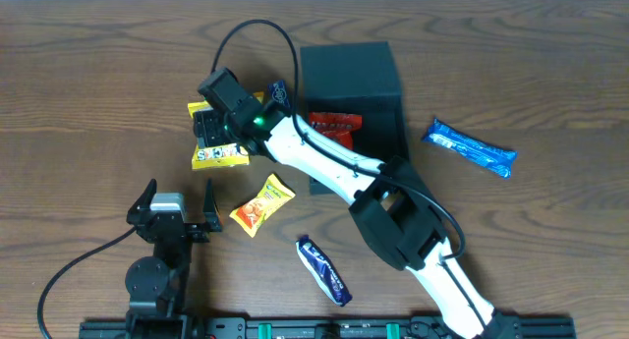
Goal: Pack container
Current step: 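Lower the right gripper and grasp the yellow HACKS bag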
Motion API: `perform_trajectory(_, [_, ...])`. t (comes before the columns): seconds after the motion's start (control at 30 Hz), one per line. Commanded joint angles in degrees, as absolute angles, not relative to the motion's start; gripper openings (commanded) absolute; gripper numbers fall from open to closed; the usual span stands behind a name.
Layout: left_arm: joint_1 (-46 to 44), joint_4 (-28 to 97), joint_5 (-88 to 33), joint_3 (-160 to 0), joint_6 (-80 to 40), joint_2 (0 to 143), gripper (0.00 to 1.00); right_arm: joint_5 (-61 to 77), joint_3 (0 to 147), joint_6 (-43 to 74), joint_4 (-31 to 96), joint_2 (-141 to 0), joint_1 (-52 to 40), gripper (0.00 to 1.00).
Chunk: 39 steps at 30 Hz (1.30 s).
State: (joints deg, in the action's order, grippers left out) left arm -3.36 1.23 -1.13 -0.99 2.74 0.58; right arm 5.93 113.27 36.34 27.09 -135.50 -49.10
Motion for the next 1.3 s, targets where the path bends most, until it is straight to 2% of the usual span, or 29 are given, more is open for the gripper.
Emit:
perform_trajectory(0.0, [-3.03, 4.45, -0.67, -0.27, 2.15, 0.27, 0.95, 0.54, 115.44, 31.99, 28.75, -136.4, -49.6, 0.7])
perform_trajectory(0.13, [-3.03, 4.45, -0.67, -0.27, 2.15, 0.27, 0.95, -1.39, 115.39, 31.59, 30.55, -136.99, -49.15, 0.63])
perform_trajectory(0.23, [-3.03, 4.45, -0.67, -0.25, 2.15, 0.27, 0.95, -2.59, 115.39, 31.66, 29.5, -138.32, -49.43, 0.71])
perform_trajectory(0.53, [-3.03, 4.45, -0.67, -0.27, 2.15, 0.27, 0.95, -2.61, 115.39, 33.43, 28.29, -139.81, -50.35, 0.66])
perform_trajectory(0.83, [-3.03, 4.45, -0.67, -0.25, 2.15, 0.27, 0.95, -2.59, 115.39, 33.82, 28.29, -139.83, -50.57, 0.48])
perform_trajectory(1.07, [-3.03, 4.45, -0.67, -0.27, 2.15, 0.27, 0.95, -2.61, 115.39, 33.82, 29.15, -139.83, -50.61, 0.17])
perform_trajectory(1.27, [-3.03, 4.45, -0.67, -0.27, 2.15, 0.27, 0.95, -2.57, 115.39, 33.82, 29.23, -139.83, -50.61, 0.07])
